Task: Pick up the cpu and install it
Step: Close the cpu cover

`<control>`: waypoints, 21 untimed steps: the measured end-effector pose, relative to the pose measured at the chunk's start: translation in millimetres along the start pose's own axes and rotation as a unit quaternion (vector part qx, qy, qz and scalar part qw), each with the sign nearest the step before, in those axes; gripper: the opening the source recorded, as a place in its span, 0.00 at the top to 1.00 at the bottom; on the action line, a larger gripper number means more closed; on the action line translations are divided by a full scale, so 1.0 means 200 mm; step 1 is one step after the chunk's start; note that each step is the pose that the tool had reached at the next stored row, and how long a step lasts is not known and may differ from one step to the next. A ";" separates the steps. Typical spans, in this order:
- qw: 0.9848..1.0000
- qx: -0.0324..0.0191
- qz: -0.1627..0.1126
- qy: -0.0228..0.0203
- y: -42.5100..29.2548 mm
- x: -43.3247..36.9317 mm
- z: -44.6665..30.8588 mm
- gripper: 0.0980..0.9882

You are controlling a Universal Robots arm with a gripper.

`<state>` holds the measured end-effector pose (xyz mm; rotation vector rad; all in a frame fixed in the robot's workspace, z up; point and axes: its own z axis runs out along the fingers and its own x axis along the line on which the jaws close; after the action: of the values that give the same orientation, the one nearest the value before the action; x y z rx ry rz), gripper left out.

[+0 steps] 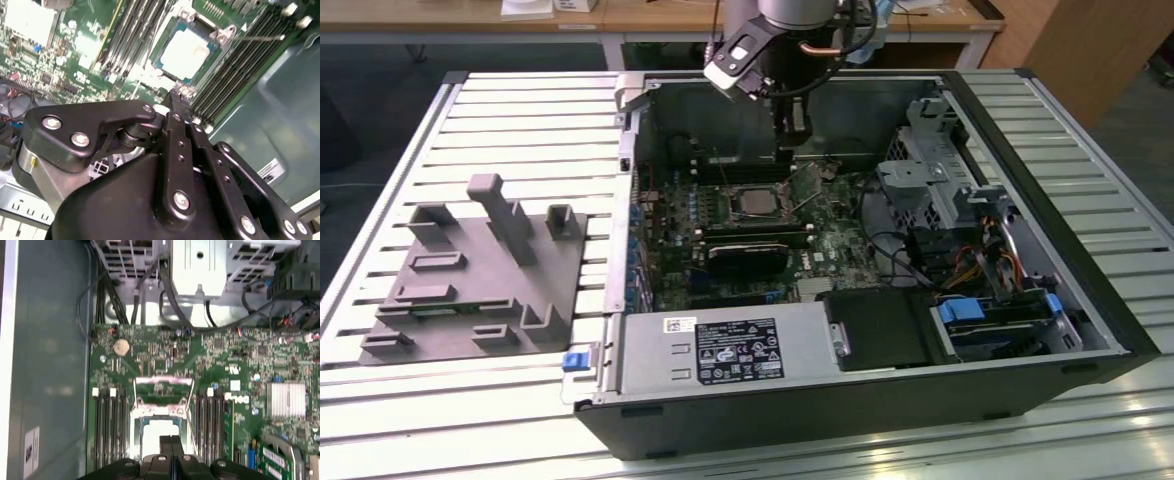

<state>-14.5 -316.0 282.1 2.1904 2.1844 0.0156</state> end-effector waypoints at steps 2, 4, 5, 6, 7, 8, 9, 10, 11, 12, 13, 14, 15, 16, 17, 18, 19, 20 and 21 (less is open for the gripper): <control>1.000 0.000 0.000 0.000 0.037 0.001 0.002 0.99; 1.000 0.000 0.000 0.000 0.069 0.001 0.006 0.99; 1.000 0.000 0.000 0.000 0.081 0.002 0.010 0.99; 1.000 0.001 0.000 0.000 0.091 0.002 0.014 0.99; 1.000 0.001 0.000 0.000 0.098 0.003 0.020 0.99; 1.000 0.001 0.000 0.000 0.103 0.003 0.027 0.99; 1.000 0.001 0.000 0.000 0.108 0.003 0.035 0.99; 1.000 0.001 0.000 0.000 0.114 0.003 0.042 0.99; 1.000 0.001 0.000 0.000 0.121 0.004 0.049 0.99; 1.000 0.001 0.000 0.000 0.129 0.004 0.056 0.99; 1.000 0.001 0.000 0.000 0.140 0.004 0.059 0.99; 1.000 0.001 0.000 0.000 0.150 0.004 0.062 0.99; 1.000 0.001 0.000 0.000 0.161 0.005 0.065 0.99; 1.000 0.001 0.000 0.000 0.170 0.005 0.067 0.99; 1.000 0.001 0.000 0.000 0.177 0.005 0.069 0.99; 1.000 0.001 -0.001 0.000 0.182 0.005 0.071 0.99; 1.000 0.001 -0.001 0.000 0.187 0.005 0.073 0.99; 1.000 0.001 -0.002 0.000 0.190 0.005 0.075 0.99; 1.000 0.001 -0.002 0.000 0.193 0.006 0.076 0.99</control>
<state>24.7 -315.4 268.4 2.1879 2.1894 0.0128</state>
